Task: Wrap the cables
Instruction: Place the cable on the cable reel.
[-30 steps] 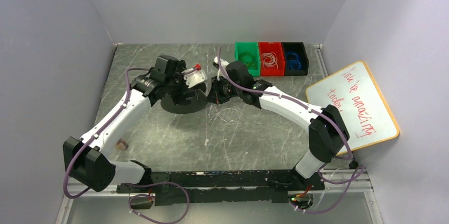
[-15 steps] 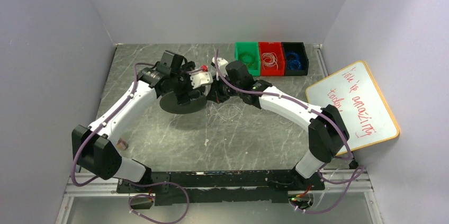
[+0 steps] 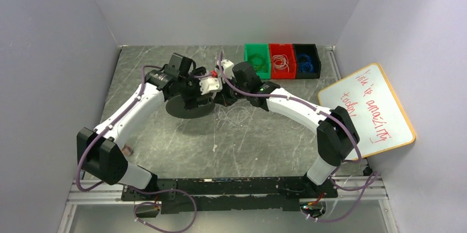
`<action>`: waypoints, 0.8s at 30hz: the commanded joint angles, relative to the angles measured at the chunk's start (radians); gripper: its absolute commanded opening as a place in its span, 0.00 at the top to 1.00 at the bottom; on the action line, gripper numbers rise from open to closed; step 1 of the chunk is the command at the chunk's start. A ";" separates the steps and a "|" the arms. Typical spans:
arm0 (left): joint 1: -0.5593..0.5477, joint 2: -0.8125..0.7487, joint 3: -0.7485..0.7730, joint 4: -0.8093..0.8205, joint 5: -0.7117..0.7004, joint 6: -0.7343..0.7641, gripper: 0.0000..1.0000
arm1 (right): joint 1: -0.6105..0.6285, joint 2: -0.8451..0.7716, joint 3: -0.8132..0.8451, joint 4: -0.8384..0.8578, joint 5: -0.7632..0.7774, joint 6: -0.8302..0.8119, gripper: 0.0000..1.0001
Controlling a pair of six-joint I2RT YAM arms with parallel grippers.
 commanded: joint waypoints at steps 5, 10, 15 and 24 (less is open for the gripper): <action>-0.001 0.010 0.047 -0.014 0.010 0.010 0.16 | -0.004 -0.020 0.042 0.030 -0.019 -0.086 1.00; -0.001 -0.006 0.050 -0.044 0.022 0.017 0.17 | -0.007 -0.009 0.071 0.005 -0.047 -0.141 1.00; -0.002 -0.020 0.076 -0.069 0.009 0.009 0.11 | -0.007 0.015 0.102 -0.026 -0.075 -0.161 1.00; 0.004 -0.136 -0.009 0.003 -0.217 -0.082 0.06 | -0.006 0.030 0.113 -0.045 -0.112 -0.177 1.00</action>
